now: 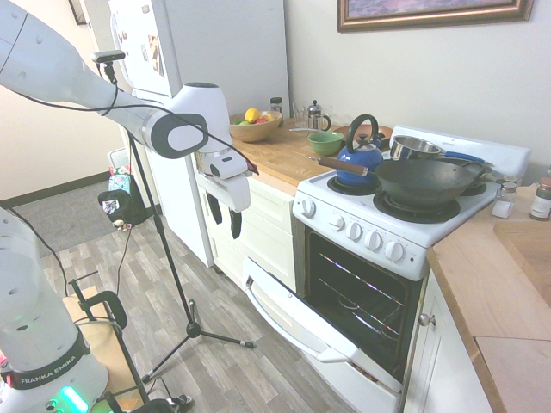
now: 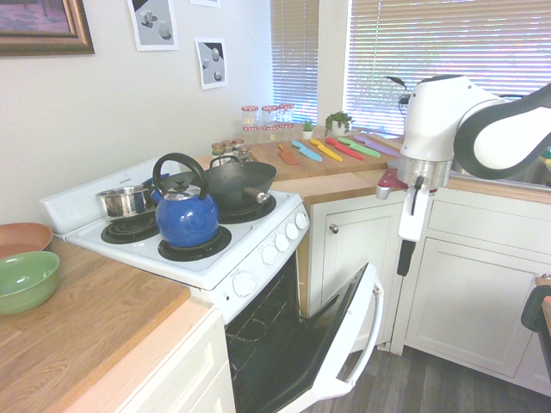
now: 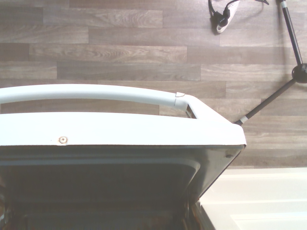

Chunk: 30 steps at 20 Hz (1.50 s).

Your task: Close the oven

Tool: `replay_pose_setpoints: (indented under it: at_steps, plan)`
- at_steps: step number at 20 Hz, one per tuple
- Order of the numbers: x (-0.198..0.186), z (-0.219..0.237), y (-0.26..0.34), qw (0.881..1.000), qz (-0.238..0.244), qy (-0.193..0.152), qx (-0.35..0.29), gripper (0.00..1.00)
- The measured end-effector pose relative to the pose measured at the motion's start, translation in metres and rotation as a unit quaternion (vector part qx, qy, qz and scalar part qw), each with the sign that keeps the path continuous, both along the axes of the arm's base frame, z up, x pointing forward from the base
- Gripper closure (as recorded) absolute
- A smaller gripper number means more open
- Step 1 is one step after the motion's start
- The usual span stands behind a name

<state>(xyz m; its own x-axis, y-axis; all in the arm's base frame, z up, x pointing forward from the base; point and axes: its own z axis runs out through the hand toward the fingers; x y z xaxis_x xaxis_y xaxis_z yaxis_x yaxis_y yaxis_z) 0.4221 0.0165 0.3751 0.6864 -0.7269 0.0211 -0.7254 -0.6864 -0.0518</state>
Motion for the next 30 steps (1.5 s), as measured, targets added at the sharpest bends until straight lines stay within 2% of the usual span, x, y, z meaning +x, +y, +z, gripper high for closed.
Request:
replay_pose_setpoints:
  at_steps: [3, 6, 12, 16, 22, 26, 30]
  plan:
    - [0.001, -0.003, -0.001, 1.0, 0.002, 0.004, -0.003, 0.0]
    - [0.011, -0.023, -0.007, 0.999, -0.007, 0.027, -0.022, 0.0]
    - [0.043, -0.121, -0.006, 0.995, -0.008, 0.099, -0.024, 0.0]
    - [0.053, -0.176, -0.007, 0.994, -0.01, 0.11, -0.008, 0.0]
    - [0.046, -0.235, -0.003, 0.994, 0.014, 0.106, 0.009, 0.0]
    - [0.043, -0.265, 0.001, 0.996, 0.034, 0.085, 0.014, 0.0]
    - [0.055, -0.274, 0.005, 0.997, 0.037, 0.063, 0.017, 0.0]
